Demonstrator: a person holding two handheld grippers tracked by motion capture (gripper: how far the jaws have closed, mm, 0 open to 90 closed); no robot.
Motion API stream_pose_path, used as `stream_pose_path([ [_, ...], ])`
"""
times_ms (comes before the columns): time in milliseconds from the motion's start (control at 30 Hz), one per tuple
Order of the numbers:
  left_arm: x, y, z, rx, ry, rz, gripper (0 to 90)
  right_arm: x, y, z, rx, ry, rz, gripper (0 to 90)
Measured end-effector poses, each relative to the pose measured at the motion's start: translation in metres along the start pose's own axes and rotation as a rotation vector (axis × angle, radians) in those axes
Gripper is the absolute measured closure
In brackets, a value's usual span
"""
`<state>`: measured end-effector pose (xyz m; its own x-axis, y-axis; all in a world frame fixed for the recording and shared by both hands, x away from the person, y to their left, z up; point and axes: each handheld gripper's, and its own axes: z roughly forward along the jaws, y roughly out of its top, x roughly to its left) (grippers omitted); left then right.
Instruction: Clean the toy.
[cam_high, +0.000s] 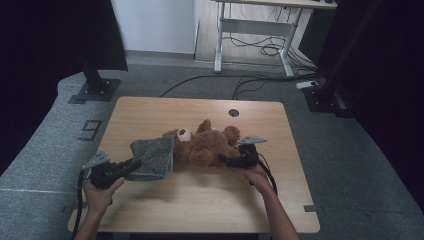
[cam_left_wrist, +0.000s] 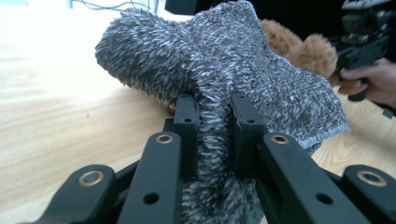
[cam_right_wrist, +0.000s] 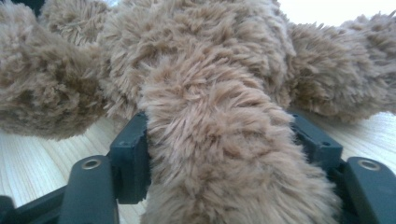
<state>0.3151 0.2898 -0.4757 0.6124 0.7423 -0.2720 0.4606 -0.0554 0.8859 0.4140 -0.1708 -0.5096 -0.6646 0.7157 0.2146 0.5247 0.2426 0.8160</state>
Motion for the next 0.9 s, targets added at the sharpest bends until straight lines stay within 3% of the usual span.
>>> stream_pose_path([
  [133,-0.007,0.014,0.011,-0.013,-0.023,0.011,75.7,0.001,-0.004,-0.003,-0.002,0.01,-0.003,40.7],
  [367,-0.03,0.037,0.041,-0.009,-0.066,0.06,75.6,0.005,-0.01,-0.006,-0.018,0.006,-0.013,42.7],
  [533,-0.054,0.052,0.074,0.011,-0.113,0.103,75.5,0.005,-0.008,-0.005,-0.036,0.023,-0.005,50.4],
  [733,-0.087,0.07,0.117,0.039,-0.167,0.147,75.5,0.007,-0.009,-0.005,-0.047,0.037,0.012,52.1],
  [900,-0.103,0.065,0.145,0.088,-0.157,0.167,75.4,0.009,-0.011,-0.004,-0.058,0.03,0.011,47.2],
])
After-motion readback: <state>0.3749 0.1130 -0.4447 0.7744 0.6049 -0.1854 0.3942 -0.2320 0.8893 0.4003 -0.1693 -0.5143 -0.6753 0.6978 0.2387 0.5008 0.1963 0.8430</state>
